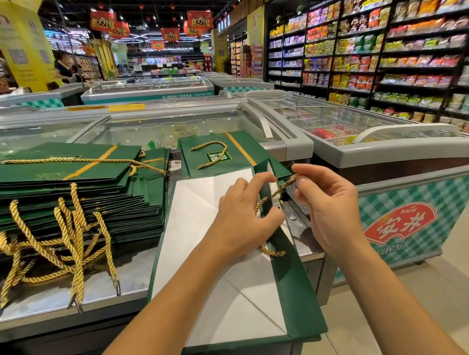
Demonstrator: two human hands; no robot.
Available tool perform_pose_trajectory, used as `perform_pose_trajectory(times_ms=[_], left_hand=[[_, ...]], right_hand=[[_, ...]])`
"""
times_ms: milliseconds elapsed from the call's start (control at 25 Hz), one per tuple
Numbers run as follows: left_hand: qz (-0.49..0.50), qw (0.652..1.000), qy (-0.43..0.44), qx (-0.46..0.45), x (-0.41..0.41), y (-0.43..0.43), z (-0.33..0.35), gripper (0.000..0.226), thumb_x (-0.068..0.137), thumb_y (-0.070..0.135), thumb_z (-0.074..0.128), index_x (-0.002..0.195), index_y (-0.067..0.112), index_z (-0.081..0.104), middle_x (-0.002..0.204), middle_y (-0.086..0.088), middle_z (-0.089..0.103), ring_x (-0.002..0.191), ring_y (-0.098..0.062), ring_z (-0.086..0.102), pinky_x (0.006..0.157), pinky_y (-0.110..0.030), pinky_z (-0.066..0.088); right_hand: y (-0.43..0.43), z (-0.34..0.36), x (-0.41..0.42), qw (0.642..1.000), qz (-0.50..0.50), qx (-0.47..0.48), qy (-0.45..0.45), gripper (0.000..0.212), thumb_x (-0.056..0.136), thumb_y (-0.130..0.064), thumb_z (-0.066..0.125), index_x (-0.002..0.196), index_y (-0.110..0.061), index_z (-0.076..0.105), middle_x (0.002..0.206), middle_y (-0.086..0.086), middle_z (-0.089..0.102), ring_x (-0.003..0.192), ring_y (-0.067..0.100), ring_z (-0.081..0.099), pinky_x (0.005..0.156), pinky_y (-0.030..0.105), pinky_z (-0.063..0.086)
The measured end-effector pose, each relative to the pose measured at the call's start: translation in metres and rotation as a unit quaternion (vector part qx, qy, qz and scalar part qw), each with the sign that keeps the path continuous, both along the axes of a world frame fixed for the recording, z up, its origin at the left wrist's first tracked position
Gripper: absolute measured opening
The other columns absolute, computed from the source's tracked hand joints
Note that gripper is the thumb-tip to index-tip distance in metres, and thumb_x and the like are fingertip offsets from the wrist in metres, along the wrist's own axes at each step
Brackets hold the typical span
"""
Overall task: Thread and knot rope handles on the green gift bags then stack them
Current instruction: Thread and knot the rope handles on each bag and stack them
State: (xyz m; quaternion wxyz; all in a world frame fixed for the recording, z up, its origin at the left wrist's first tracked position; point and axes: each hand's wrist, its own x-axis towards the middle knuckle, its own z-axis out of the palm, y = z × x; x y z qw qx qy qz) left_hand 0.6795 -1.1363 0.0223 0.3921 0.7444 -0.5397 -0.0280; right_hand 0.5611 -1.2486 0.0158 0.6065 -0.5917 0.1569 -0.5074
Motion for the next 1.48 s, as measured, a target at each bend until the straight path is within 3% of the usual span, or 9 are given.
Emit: perform_pose_trajectory(times_ms=[360, 520, 560, 640, 720, 800, 960, 1280, 1480], left_hand=[[0.063, 0.976, -0.178, 0.113, -0.003, -0.011, -0.007, 0.059, 0.089, 0.073, 0.035, 0.141, 0.046, 0.044, 0.098, 0.002, 0.041, 0.099, -0.018, 0.038, 0.09, -0.038, 0.037], [0.027, 0.99, -0.09, 0.108, 0.005, -0.001, 0.002, 0.044, 0.091, 0.054, 0.059, 0.126, 0.026, 0.057, 0.106, 0.0, 0.047, 0.107, -0.02, 0.045, 0.095, -0.036, 0.042], [0.017, 0.992, -0.07, 0.102, 0.008, 0.003, 0.004, 0.039, 0.09, 0.046, 0.063, 0.121, 0.023, 0.059, 0.107, 0.001, 0.048, 0.105, -0.019, 0.047, 0.094, -0.035, 0.044], [0.022, 0.996, -0.05, 0.074, 0.013, 0.012, 0.004, 0.029, 0.087, 0.035, 0.068, 0.111, 0.02, 0.062, 0.106, 0.002, 0.048, 0.101, -0.017, 0.051, 0.091, -0.032, 0.048], [0.045, 0.997, -0.037, 0.053, 0.016, 0.019, 0.002, 0.021, 0.086, 0.029, 0.07, 0.104, 0.019, 0.065, 0.109, 0.003, 0.047, 0.101, -0.016, 0.051, 0.091, -0.031, 0.049], [0.066, 0.995, -0.051, 0.06, 0.016, 0.021, 0.001, 0.019, 0.087, 0.026, 0.068, 0.104, 0.018, 0.066, 0.111, 0.002, 0.047, 0.106, -0.017, 0.048, 0.09, -0.028, 0.046], [0.096, 0.99, -0.094, 0.039, 0.018, 0.024, 0.003, 0.007, 0.094, 0.026, 0.063, 0.094, 0.02, 0.068, 0.095, 0.004, 0.052, 0.099, -0.018, 0.051, 0.078, -0.026, 0.039], [0.142, 0.986, 0.072, -0.047, 0.021, 0.058, 0.013, 0.022, 0.098, 0.024, 0.056, 0.082, 0.009, 0.055, 0.083, -0.005, 0.061, 0.081, -0.023, 0.059, 0.069, -0.039, 0.046], [0.141, 0.987, 0.067, -0.045, 0.027, 0.084, 0.021, 0.029, 0.099, 0.021, 0.053, 0.082, -0.002, 0.056, 0.081, -0.006, 0.055, 0.072, -0.015, 0.047, 0.064, -0.031, 0.037]], right_hand=[[-0.01, 0.002, 0.003, 0.999, 0.021, 0.045, 0.009, 0.035, 0.098, 0.01, 0.047, 0.113, -0.008, 0.073, 0.117, 0.007, 0.074, 0.119, 0.02, 0.065, 0.109, 0.04, 0.048], [-0.01, 0.007, 0.002, 0.994, 0.043, -0.025, 0.095, 0.037, 0.097, 0.008, 0.053, 0.122, -0.015, 0.07, 0.12, -0.003, 0.073, 0.117, 0.011, 0.066, 0.105, 0.03, 0.052], [-0.013, 0.009, -0.001, 0.979, 0.036, -0.109, 0.169, 0.038, 0.097, 0.001, 0.058, 0.127, -0.02, 0.068, 0.126, -0.008, 0.069, 0.12, 0.007, 0.063, 0.107, 0.029, 0.05], [-0.017, 0.011, -0.004, 0.895, 0.037, -0.28, 0.347, 0.047, 0.094, -0.02, 0.068, 0.139, -0.03, 0.059, 0.145, -0.015, 0.054, 0.132, 0.001, 0.05, 0.115, 0.028, 0.039], [-0.017, 0.01, -0.005, 0.822, 0.053, -0.344, 0.451, 0.058, 0.092, -0.038, 0.07, 0.147, -0.036, 0.05, 0.158, -0.018, 0.037, 0.144, 0.004, 0.036, 0.12, 0.031, 0.03], [-0.017, 0.009, -0.004, 0.795, 0.06, -0.361, 0.483, 0.065, 0.092, -0.048, 0.066, 0.151, -0.036, 0.044, 0.163, -0.019, 0.028, 0.15, 0.008, 0.029, 0.123, 0.04, 0.029], [-0.015, 0.013, -0.005, 0.794, 0.069, -0.35, 0.492, 0.077, 0.086, -0.06, 0.068, 0.154, -0.034, 0.041, 0.164, -0.019, 0.027, 0.15, 0.008, 0.027, 0.122, 0.041, 0.029], [-0.02, 0.01, -0.004, 0.809, 0.069, -0.327, 0.484, 0.083, 0.079, -0.061, 0.074, 0.151, -0.035, 0.044, 0.161, -0.021, 0.031, 0.148, 0.009, 0.031, 0.122, 0.041, 0.03], [-0.019, 0.01, -0.003, 0.805, 0.066, -0.329, 0.49, 0.083, 0.079, -0.059, 0.075, 0.152, -0.034, 0.043, 0.162, -0.019, 0.03, 0.147, 0.01, 0.032, 0.12, 0.041, 0.03]])
